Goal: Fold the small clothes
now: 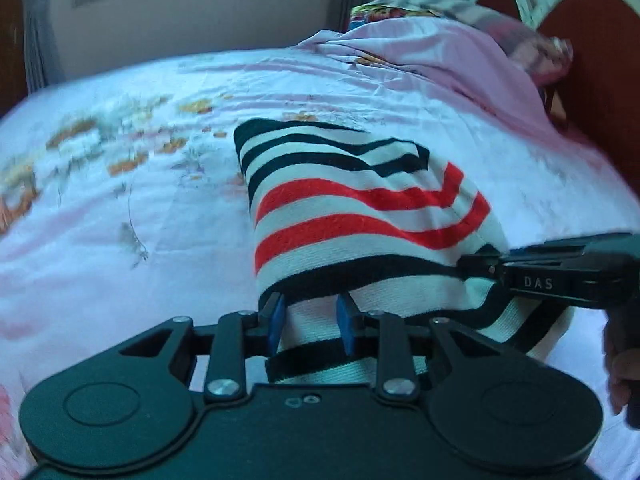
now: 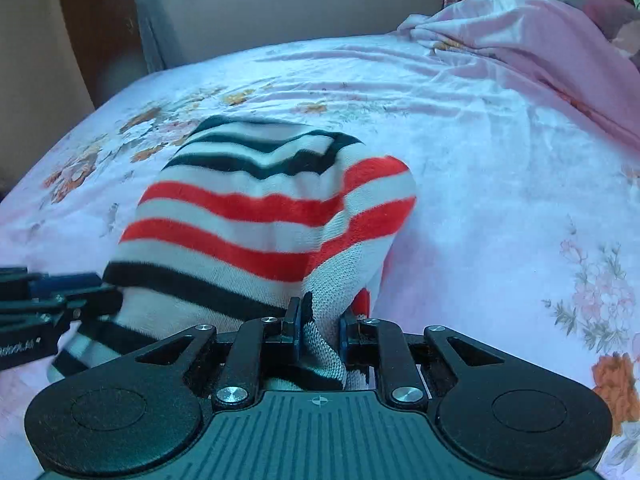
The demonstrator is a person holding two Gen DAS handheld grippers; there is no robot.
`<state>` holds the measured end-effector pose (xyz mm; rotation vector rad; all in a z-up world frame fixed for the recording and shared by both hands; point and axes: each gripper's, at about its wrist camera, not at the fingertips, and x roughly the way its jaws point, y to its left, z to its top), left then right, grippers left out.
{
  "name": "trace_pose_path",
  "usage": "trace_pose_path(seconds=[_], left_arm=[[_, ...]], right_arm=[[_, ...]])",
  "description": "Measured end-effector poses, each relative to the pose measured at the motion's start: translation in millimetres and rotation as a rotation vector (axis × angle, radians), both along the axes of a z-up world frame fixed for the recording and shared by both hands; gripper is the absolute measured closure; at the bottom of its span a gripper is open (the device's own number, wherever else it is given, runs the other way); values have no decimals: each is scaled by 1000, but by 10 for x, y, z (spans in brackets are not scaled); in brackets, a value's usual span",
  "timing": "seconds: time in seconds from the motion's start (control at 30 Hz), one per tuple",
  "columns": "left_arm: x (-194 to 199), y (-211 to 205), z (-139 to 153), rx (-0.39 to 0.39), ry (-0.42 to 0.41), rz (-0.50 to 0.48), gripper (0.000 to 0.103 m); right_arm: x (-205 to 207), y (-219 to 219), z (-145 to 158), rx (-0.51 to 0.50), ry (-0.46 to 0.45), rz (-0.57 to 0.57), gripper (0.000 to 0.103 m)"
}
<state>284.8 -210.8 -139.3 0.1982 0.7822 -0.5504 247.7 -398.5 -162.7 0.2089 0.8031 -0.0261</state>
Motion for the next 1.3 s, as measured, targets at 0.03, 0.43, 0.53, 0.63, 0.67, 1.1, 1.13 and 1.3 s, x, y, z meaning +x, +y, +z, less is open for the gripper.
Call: trace_pose_path(seconds=[0.03,0.43,0.53,0.63,0.67,1.1,1.13,1.3], left_arm=[[-11,-3,0,12,-8,-5,77],[385,-143,263,7,-36,6,72],[676,-298,121,21,-10,27,63],[978,-368,-67,13,31,84,48],[1056,-367,-130,2,52,96,40],[898,-284,-126,-1,59,136,29],[830,-260,-106,-5,58,131,29],[460,-141,-57,-28,46,127,29]], right_arm=[[-3,9,26,-10,4,-3,86],[340,65,677,39,-155,-43,65],[634,32,489,43,-123,-60,65],[873,20,120,-36,-59,-65,65],[923,-14,-27,-48,-40,-58,65],[608,-22,227,42,-93,-71,60],[504,19,272,37,-104,-68,60],[60,166,342,34,-113,-38,60]])
